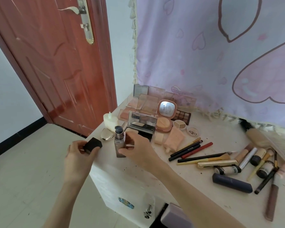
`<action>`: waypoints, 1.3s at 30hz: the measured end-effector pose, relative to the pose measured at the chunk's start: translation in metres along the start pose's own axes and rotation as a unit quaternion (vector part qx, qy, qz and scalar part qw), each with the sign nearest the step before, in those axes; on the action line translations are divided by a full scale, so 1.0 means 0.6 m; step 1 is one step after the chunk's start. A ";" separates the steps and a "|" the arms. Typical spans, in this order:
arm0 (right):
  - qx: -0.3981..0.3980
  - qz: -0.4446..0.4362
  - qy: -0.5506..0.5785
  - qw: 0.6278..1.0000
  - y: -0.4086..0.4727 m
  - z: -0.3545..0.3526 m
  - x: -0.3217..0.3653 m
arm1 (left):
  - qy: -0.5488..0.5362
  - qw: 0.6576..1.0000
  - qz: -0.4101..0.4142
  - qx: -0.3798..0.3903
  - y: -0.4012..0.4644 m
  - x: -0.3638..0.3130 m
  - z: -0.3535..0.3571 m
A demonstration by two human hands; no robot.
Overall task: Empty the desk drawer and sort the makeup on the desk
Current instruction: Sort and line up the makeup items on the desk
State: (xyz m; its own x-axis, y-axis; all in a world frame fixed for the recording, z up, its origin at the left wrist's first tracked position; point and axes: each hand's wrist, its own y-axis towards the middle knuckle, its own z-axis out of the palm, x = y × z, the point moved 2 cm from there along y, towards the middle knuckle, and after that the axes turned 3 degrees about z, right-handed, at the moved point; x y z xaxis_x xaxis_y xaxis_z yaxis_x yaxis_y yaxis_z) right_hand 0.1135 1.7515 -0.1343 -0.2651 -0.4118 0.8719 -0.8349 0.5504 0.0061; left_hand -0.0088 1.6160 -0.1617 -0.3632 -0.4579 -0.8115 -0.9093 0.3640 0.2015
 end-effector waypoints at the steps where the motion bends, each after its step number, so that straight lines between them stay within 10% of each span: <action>1: -0.001 -0.004 -0.002 1.000 0.003 0.005 0.002 | -0.001 1.000 -0.003 -0.003 0.002 0.000 0.000; 25: -0.042 0.000 0.019 0.999 0.032 0.070 0.028 | -0.008 0.999 0.002 0.044 0.024 0.008 -0.003; 31: -0.047 -0.041 -0.081 0.995 -0.018 0.011 0.017 | 0.070 0.982 0.173 -0.032 -0.041 -0.026 -0.021; 39: -0.067 -0.021 -0.258 0.964 -0.121 -0.134 -0.033 | 0.123 0.895 0.409 0.128 -0.111 -0.127 0.062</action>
State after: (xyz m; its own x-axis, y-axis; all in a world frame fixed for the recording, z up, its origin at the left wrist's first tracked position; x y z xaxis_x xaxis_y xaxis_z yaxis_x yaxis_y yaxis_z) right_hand 0.2180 1.7783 -0.1124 -0.4657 -0.7232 0.5100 -0.7894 0.6000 0.1300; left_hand 0.0871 1.6570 -0.1337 -0.9486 -0.1068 -0.2978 -0.2538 0.8189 0.5148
